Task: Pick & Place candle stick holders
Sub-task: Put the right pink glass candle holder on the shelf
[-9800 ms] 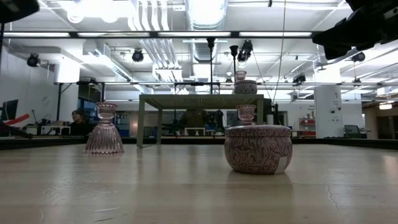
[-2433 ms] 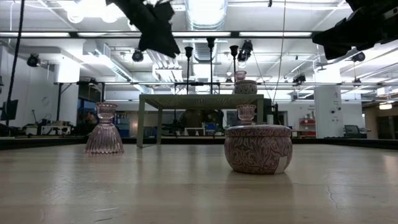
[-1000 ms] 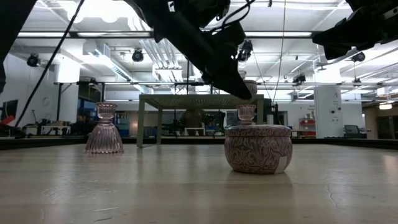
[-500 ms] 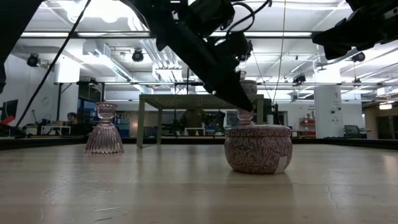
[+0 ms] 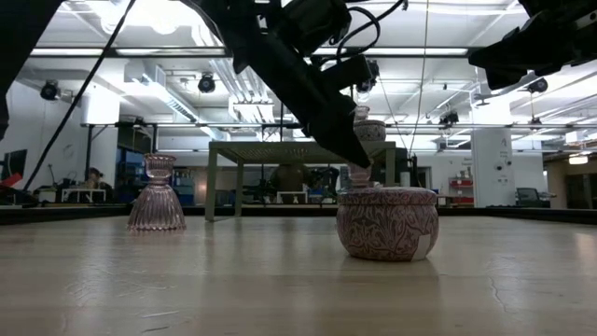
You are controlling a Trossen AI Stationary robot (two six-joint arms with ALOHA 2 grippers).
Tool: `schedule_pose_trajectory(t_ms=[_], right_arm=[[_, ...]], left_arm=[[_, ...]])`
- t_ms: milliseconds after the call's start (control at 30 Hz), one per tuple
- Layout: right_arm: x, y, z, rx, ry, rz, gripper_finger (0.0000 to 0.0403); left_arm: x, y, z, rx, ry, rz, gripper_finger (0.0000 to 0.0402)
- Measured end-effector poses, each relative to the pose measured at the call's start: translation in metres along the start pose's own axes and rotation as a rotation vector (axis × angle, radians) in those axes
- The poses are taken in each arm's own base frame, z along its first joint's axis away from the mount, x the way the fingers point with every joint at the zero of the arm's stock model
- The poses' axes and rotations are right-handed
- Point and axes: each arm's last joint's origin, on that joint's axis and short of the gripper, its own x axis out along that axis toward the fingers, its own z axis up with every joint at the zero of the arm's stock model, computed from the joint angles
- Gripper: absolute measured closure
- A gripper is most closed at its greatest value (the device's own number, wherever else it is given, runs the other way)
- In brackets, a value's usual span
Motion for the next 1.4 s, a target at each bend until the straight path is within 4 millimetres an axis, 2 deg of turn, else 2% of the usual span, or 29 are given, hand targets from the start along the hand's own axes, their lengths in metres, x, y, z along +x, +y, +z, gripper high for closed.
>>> schedule_pose_trajectory(t_ms=[300, 800, 1000, 1167, 1400], right_arm=[[0.0, 0.0, 0.0, 0.0, -0.001, 0.0, 0.0394], [0.0, 0.0, 0.0, 0.0, 0.0, -0.001, 0.0394], [0.0, 0.0, 0.0, 0.0, 0.0, 0.0, 0.0394], [0.0, 0.0, 0.0, 0.0, -0.001, 0.0, 0.0394], [0.0, 0.0, 0.0, 0.0, -0.001, -0.001, 0.0394]], left_arm=[[-0.009, -0.005, 0.003, 0.007, -0.001, -0.023, 0.0377], [-0.074, 0.009, 0.026, -0.005, -0.071, -0.021, 0.0384], [-0.115, 0.024, 0.036, 0.016, -0.115, 0.133, 0.0384], [-0.141, 0.046, 0.041, 0.025, -0.149, 0.29, 0.0384], [-0.14, 0.083, 0.038, -0.001, -0.152, 0.414, 0.0384]])
